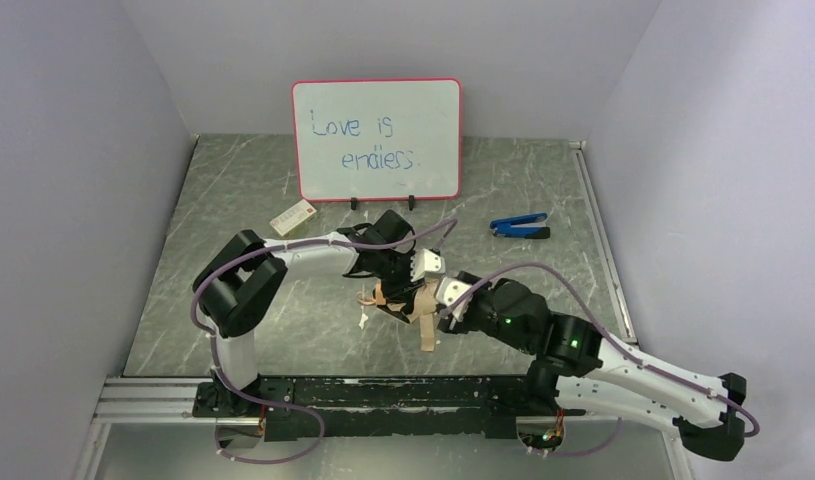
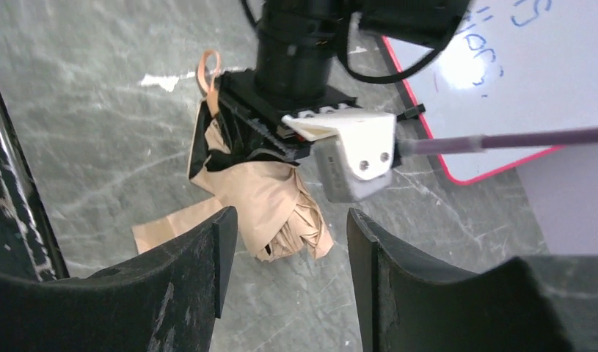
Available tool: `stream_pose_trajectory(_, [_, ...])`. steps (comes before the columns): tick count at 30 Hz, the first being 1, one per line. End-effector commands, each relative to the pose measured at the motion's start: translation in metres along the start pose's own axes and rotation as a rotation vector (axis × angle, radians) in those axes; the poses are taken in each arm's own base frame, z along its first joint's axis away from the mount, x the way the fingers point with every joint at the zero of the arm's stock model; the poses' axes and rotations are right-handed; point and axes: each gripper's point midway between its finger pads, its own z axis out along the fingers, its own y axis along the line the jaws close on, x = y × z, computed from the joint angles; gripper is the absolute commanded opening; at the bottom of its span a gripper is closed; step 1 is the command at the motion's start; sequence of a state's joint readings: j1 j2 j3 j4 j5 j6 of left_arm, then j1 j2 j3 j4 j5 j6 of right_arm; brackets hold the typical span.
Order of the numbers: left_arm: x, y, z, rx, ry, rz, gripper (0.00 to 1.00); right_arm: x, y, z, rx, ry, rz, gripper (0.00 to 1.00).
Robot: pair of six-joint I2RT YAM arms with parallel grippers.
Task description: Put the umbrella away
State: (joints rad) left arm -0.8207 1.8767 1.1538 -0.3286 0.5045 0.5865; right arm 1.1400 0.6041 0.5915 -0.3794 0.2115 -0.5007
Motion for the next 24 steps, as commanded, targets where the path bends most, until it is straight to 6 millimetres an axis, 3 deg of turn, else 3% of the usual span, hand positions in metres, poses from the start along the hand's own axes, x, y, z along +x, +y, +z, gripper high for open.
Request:
stream_pose_trajectory(1, [0.072, 0.023, 0.0, -0.158, 0.231, -0.04, 0.05, -0.024, -0.024, -0.021, 0.108, -0.07, 0.19, 0.59])
stream_pose_trajectory(6, [0.074, 0.03, -0.008, -0.232, 0.233, -0.026, 0.05, -0.044, -0.053, -0.037, 0.253, -0.164, 0.411, 0.57])
stream_pose_trajectory(10, [0.072, 0.036, -0.014, -0.288, 0.23, -0.014, 0.05, -0.043, -0.087, -0.055, 0.456, -0.179, 0.637, 0.56])
stream_pose_trajectory(15, [0.074, 0.031, -0.012, -0.332, 0.269, 0.028, 0.05, -0.03, -0.112, -0.067, 0.668, -0.115, 0.812, 0.52])
stream_pose_trajectory(20, [0.086, 0.018, -0.004, -0.359, 0.346, 0.084, 0.05, -0.013, -0.119, -0.054, 0.772, 0.026, 0.786, 0.56])
stream_pose_trajectory(24, [0.093, 0.008, -0.002, -0.383, 0.387, 0.121, 0.05, 0.007, -0.146, -0.047, 0.822, 0.072, 0.871, 0.57])
